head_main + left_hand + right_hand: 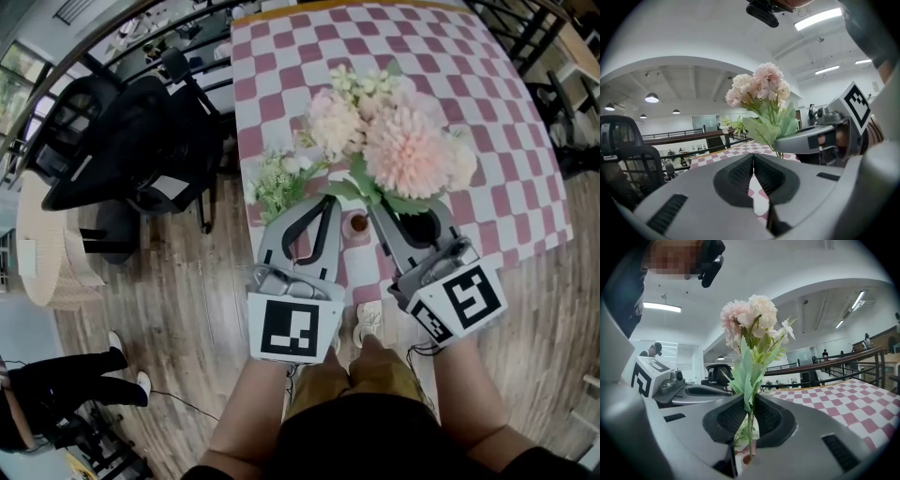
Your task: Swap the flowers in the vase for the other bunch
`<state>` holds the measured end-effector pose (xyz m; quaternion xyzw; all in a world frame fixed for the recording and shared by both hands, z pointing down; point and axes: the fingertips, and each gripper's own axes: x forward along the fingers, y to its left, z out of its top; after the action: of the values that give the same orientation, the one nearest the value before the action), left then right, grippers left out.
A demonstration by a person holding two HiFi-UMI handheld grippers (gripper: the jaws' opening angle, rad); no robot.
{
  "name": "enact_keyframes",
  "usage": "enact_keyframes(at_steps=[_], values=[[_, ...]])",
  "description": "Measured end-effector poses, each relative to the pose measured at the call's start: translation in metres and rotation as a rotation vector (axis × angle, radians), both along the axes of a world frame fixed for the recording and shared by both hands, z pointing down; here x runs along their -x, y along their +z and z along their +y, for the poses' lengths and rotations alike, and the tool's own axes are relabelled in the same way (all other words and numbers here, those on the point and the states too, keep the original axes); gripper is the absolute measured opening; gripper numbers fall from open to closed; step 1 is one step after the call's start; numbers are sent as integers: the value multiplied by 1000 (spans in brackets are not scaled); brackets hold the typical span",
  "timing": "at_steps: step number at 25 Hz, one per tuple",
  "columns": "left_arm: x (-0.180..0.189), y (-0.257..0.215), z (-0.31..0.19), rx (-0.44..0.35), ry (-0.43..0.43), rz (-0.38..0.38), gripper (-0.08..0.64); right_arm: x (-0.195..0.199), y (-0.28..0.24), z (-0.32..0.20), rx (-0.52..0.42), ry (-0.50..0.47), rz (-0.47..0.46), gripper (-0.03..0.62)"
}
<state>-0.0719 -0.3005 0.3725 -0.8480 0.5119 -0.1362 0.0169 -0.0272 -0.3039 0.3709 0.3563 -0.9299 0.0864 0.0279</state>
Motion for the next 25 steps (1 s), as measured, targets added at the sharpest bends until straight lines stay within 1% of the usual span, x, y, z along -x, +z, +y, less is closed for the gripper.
enact_keyframes(at_steps=[13,25], values=[[4,23,-7,36,3,-21,9,0,28,-7,45,-5,12,61],[1,42,-10,61,13,-18,9,-1,57,-9,77,6,30,61]])
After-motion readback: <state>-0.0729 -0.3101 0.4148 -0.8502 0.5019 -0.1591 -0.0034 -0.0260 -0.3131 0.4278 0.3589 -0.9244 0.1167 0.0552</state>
